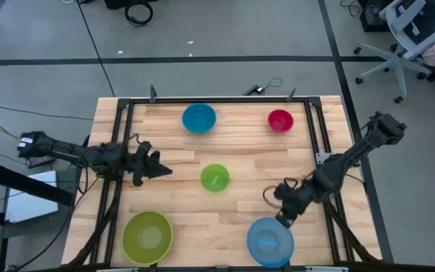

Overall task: Nest bowls inside each other
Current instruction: Stack the light blue bowl on top of the green bowl

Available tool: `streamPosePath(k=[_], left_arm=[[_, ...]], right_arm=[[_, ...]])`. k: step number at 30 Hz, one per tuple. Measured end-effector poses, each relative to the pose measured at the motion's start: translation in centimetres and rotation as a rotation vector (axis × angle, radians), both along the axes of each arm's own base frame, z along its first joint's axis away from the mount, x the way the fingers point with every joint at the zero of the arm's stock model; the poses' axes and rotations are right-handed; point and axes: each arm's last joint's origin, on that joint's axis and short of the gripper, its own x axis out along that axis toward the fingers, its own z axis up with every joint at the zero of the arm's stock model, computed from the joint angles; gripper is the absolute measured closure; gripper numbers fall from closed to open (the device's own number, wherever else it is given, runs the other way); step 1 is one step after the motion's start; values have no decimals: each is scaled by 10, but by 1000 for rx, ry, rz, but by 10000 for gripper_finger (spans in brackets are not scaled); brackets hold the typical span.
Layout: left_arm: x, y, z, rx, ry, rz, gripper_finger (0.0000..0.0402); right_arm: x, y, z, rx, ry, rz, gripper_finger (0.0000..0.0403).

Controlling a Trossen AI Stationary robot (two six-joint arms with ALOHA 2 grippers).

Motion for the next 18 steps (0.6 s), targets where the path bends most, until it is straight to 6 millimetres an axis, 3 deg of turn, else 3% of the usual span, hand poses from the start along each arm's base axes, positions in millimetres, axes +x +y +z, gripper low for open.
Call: streamPosePath(k=[5,9,12,15,18], left_arm=[[12,-5,-4,3,135,-17,375],[20,-6,-13,14,211,-14,321],[25,-7,-21,25,263,-12,277],[31,-9,-25,37,272,-13,249],[38,-10,-25,37,256,-13,243]], right_arm=[[-1,18,-19,-34,65,34,255],[4,29,-24,11,38,60,166],[8,33,-33,-17,44,35,126],[12,30,-51,-84,123,16,136],[18,26,-64,-126,158,24,203]])
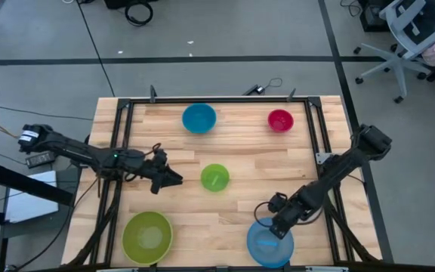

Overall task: Nest bowls inside each other
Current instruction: Stack the light blue bowl on top of the green bowl

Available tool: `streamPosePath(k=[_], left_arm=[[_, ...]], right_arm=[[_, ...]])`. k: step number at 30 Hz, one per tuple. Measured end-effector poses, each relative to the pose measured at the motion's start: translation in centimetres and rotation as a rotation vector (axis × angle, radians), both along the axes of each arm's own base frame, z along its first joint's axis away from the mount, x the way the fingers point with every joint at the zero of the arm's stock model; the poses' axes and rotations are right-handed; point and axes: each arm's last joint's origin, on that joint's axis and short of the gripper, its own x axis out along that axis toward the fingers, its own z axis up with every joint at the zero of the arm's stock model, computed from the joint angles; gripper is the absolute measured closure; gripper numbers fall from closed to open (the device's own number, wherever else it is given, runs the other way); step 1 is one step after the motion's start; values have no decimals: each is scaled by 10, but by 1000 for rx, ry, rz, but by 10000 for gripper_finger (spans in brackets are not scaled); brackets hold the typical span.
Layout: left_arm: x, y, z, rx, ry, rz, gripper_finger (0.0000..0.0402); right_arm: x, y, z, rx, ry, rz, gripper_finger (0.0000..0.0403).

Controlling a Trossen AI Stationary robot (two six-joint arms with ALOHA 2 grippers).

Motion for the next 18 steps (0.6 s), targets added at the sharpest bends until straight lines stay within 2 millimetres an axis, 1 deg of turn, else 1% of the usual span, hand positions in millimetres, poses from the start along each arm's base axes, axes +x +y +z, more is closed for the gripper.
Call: streamPosePath(k=[2,4,5,8,12,15,18], left_arm=[[6,-1,4,18,-2,-5,242],[12,-2,11,49,-6,-13,242],[16,-3,15,69,-10,-18,242],[29,-5,29,148,-15,-19,242],[52,-3,49,253,3,32,242],[73,4,64,336,9,68,241],[96,13,79,434,34,128,241]], right_arm=[[4,-3,-3,-4,5,-5,274],[8,-9,-2,-6,2,-24,357],[10,-12,1,-1,-15,-32,377],[15,-27,17,-77,-46,-132,382],[24,-52,51,-298,-74,-255,393],[33,-73,74,-507,-87,-345,393],[47,-90,96,-635,-134,-396,393]])
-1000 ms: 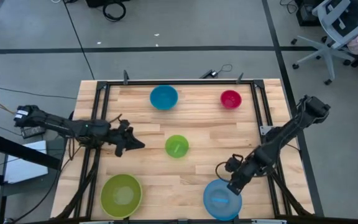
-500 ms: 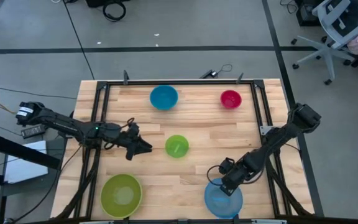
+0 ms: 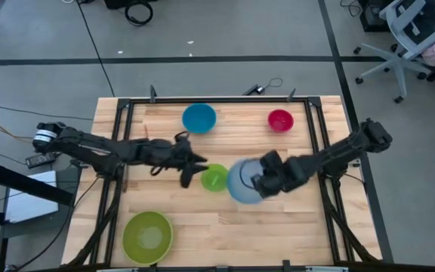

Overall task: Nest bowls inside each other
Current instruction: Stack the light blue bowl on top of the green bowl

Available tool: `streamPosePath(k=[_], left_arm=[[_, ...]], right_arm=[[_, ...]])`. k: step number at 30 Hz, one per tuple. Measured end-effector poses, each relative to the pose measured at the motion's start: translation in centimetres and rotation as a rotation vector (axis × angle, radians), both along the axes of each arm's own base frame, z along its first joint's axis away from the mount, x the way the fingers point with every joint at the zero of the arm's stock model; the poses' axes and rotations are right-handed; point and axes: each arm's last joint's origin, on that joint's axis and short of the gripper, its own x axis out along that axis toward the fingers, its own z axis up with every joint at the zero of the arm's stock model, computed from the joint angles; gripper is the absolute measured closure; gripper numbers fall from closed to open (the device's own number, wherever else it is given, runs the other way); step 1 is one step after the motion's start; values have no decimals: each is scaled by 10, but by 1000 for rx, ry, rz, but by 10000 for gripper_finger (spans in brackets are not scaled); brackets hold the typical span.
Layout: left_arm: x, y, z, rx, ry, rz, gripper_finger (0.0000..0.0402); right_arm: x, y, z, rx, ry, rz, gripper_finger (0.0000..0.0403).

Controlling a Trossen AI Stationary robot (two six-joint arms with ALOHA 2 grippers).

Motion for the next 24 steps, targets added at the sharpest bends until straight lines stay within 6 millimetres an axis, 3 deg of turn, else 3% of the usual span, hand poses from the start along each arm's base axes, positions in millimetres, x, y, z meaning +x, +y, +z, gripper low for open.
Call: streamPosePath(k=[4,11,20,24], left_arm=[[28,14,17,147,62,90,241],[57,31,37,274,103,119,241],[66,44,36,347,168,179,246],[61,48,30,357,255,228,293]], right_arm=[[17,-17,19,-117,-36,17,393],[26,-43,36,-243,-47,5,393],[39,-53,56,-317,-71,114,393],[45,-55,59,-349,-87,165,375]])
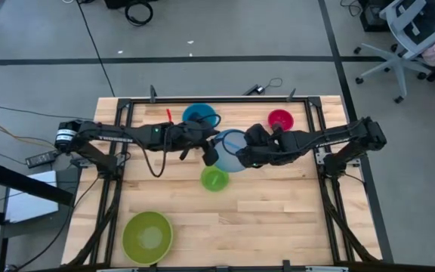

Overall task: Nest bowls inside each other
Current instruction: Stack the light blue bowl on top of the green bowl

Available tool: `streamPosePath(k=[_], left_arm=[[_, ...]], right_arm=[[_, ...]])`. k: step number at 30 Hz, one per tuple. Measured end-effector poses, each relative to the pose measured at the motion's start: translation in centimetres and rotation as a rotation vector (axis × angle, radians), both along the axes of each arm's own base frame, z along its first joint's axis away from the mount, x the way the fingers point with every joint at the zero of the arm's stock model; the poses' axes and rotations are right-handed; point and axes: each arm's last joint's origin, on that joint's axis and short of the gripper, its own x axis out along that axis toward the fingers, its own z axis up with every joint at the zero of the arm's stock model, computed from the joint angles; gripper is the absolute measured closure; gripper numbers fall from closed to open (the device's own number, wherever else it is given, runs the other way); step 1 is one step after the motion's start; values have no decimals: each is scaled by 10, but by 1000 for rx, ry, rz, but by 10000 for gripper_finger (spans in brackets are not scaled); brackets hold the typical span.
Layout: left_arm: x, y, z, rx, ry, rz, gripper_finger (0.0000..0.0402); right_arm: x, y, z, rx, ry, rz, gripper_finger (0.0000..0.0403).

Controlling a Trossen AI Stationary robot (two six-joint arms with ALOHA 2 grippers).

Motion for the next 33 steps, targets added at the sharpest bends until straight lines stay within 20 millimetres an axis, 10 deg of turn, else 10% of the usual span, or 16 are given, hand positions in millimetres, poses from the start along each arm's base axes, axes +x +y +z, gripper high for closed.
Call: streamPosePath(k=[4,17,25,33], left_arm=[[-10,2,0,-5,60,32,382],[-66,-7,-13,-213,500,0,399],[-123,-84,-9,-427,735,-311,399],[-159,-153,-55,-537,813,-371,400]], right_arm=[[7,-7,3,130,-87,-21,329],[13,-6,69,290,-542,418,163],[-11,-23,66,147,-394,220,164],[7,-33,24,235,-225,154,165]])
